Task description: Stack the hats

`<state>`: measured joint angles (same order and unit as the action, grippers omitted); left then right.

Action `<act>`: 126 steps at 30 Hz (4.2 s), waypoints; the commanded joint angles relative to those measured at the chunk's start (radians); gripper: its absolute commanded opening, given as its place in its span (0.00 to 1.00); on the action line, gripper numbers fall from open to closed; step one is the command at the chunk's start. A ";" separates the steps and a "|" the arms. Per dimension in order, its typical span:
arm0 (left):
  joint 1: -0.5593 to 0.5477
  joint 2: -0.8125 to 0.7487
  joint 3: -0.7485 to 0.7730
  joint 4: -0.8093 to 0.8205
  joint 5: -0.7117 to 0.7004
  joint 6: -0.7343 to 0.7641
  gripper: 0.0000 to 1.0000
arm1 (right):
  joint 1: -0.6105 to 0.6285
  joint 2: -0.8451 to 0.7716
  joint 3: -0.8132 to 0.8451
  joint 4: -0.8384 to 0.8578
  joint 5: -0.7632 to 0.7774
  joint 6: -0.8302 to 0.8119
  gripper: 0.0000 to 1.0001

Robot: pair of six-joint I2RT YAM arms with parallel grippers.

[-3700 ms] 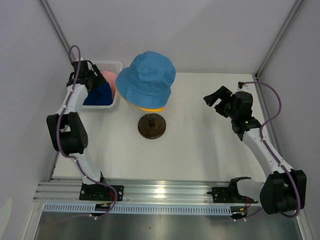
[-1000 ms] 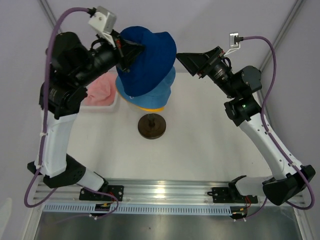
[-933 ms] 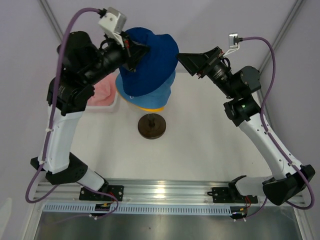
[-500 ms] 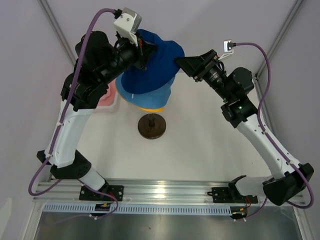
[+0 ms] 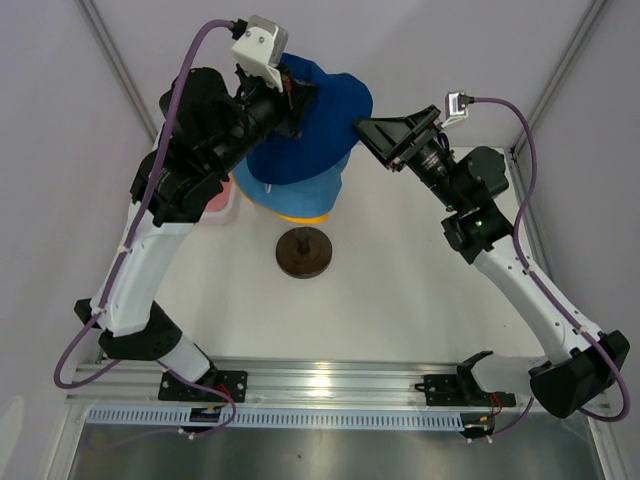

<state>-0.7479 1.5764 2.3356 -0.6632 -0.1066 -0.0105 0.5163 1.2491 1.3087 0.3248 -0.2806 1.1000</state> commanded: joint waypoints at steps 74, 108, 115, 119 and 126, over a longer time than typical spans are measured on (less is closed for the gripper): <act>0.506 -0.536 -1.064 0.459 0.334 -0.939 0.73 | -0.062 -0.037 -0.362 0.158 -0.042 0.044 0.00; 0.506 -0.625 -1.151 0.393 0.160 -0.792 0.01 | -0.038 0.076 -0.483 0.233 -0.043 0.144 0.00; 0.506 -0.638 -1.124 0.341 0.235 -0.737 0.01 | -0.050 0.047 -0.483 0.318 -0.029 0.098 0.43; 0.506 -0.636 -1.108 0.320 0.248 -0.711 0.01 | -0.094 -0.014 -0.477 0.364 -0.009 0.113 0.56; 0.506 -0.610 -1.084 0.317 0.260 -0.704 0.01 | -0.124 -0.021 -0.445 0.367 0.124 0.139 0.60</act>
<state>-0.2474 0.9539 1.2213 -0.2996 0.1272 -0.7536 0.3912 1.2289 0.8272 0.6426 -0.2344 1.2285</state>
